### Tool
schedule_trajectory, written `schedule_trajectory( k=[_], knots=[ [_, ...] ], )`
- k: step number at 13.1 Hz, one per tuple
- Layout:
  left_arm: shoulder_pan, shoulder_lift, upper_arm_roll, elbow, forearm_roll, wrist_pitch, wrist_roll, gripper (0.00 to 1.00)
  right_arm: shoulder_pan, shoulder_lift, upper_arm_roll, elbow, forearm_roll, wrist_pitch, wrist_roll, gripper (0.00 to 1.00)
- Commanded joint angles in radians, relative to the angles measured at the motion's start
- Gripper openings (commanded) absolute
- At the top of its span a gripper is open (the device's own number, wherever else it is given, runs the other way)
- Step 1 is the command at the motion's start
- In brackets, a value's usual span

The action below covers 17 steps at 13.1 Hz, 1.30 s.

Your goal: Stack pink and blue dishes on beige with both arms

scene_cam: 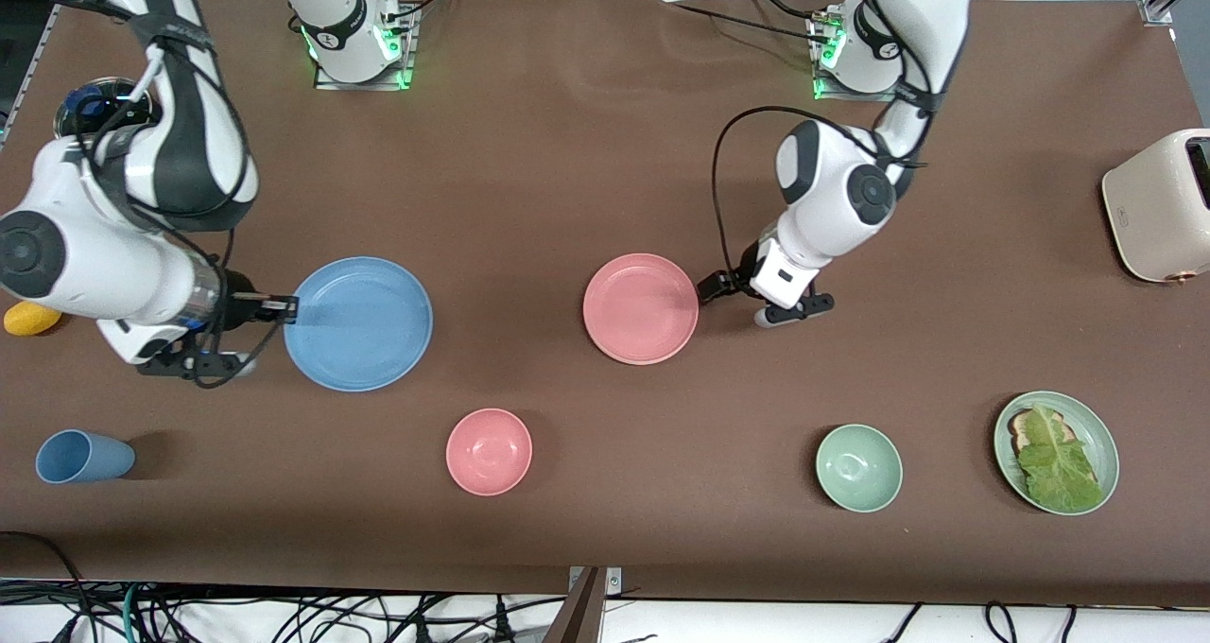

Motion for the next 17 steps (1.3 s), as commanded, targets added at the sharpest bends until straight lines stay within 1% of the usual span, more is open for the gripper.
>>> schedule_trajectory(
  k=[1,2,4,6,10,12,14,17],
  knots=[
    [0.047,-0.029,0.043,0.164,0.216,-0.29,-0.005,0.99,0.096,-0.018,-0.005,0.005,-0.004,-0.027,0.162,0.0],
    [0.07,-0.027,0.043,0.216,0.289,-0.361,-0.005,0.99,0.137,-0.017,-0.005,0.005,-0.004,-0.026,0.236,0.0],
    [0.116,-0.03,0.042,0.273,0.42,-0.456,0.005,1.0,0.222,-0.014,-0.005,0.005,-0.006,-0.018,0.353,0.0],
    [0.149,-0.032,0.04,0.322,0.48,-0.527,0.09,1.0,0.311,-0.005,-0.006,0.005,-0.006,-0.003,0.454,0.0],
    [0.259,-0.034,0.04,0.412,0.48,-0.651,0.265,1.0,0.493,0.047,-0.006,0.005,-0.006,0.091,0.699,0.0],
    [0.303,-0.05,0.04,0.442,0.48,-0.694,0.288,1.0,0.559,0.083,-0.006,0.005,-0.004,0.153,0.785,0.0],
    [0.339,-0.093,0.039,0.44,0.473,-0.71,0.288,1.0,0.602,0.122,-0.006,0.007,-0.004,0.221,0.859,0.0],
    [0.348,-0.161,0.036,0.44,0.483,-0.763,0.282,1.0,0.635,0.19,-0.008,0.018,-0.01,0.307,0.889,0.0]
  ],
)
